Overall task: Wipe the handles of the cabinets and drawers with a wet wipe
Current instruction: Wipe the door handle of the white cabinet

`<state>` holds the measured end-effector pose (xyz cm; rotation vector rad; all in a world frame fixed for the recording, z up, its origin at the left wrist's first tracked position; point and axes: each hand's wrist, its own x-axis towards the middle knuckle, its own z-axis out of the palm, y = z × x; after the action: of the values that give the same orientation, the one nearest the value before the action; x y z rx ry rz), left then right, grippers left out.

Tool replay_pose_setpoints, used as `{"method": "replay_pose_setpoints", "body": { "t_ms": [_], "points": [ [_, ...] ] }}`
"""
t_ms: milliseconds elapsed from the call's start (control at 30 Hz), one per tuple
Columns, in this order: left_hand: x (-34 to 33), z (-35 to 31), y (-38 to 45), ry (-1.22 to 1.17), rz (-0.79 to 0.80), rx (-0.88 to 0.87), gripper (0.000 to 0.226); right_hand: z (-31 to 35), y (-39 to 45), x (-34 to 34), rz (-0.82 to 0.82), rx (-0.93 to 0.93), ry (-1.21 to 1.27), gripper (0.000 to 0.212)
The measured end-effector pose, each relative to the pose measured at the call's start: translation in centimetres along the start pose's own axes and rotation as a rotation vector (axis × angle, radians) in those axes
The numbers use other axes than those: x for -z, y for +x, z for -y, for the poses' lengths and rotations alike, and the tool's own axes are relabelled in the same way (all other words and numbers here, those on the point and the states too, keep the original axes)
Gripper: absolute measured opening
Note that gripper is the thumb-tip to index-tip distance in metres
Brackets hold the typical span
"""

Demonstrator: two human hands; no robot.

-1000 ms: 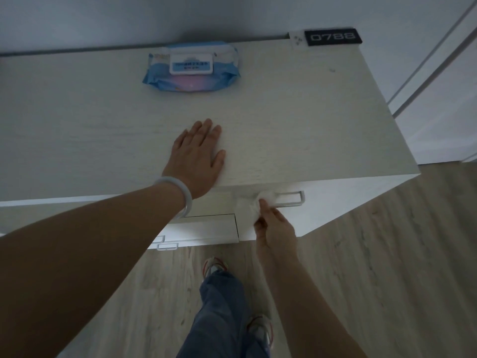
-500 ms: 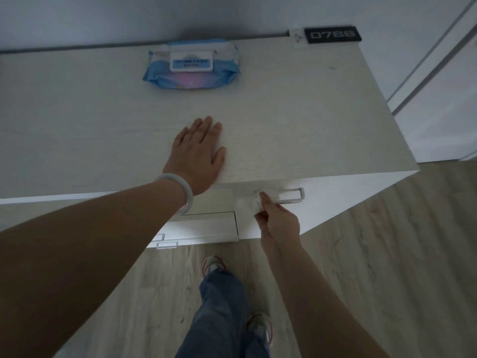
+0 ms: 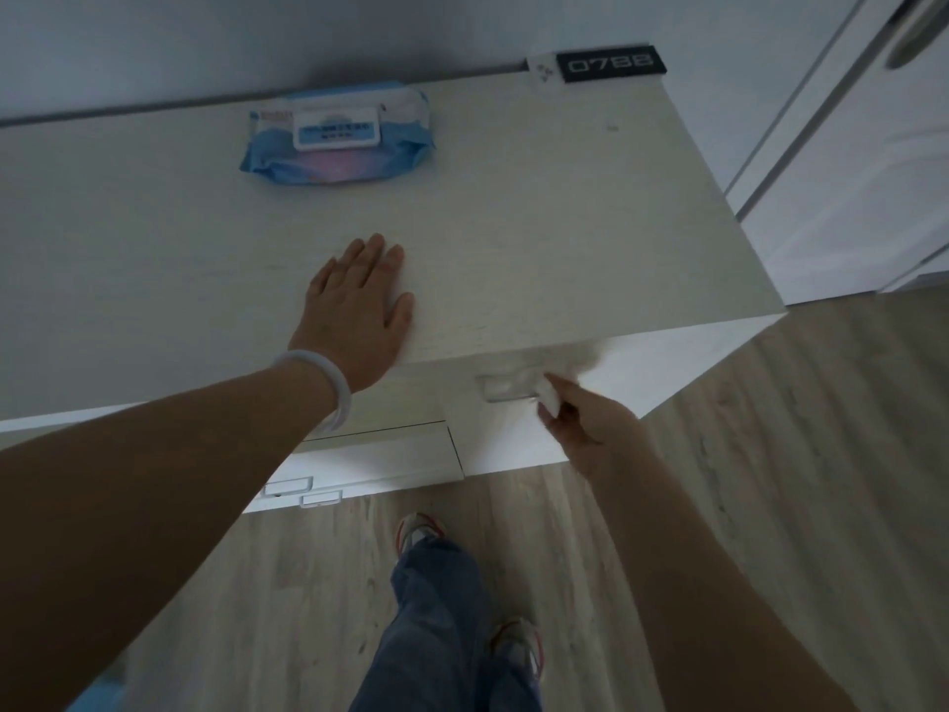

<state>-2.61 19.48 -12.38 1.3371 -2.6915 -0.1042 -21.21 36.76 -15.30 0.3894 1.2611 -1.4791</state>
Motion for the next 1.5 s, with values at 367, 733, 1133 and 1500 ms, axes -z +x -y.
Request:
{"method": "replay_pose_setpoints", "body": {
  "t_ms": [367,733,1133,1500],
  "points": [
    [-0.1,0.0,0.0,-0.001,-0.035,-0.001,0.070,-3.7,-2.1,-1.3,-0.121,0.184,-0.258,0.017],
    [0.0,0.0,0.0,0.010,-0.011,0.001,0.066,0.3,-1.3,1.3,-0.262,0.571,-0.444,0.008],
    [0.0,0.1,0.0,0.006,-0.001,-0.006,0.065,-0.6,-0.6,1.1,-0.288,0.803,-0.819,0.020],
    [0.1,0.0,0.0,-0.003,0.001,-0.006,0.066,-1.1,-1.1,0.8,-0.271,0.886,-0.809,0.032]
  ]
}}
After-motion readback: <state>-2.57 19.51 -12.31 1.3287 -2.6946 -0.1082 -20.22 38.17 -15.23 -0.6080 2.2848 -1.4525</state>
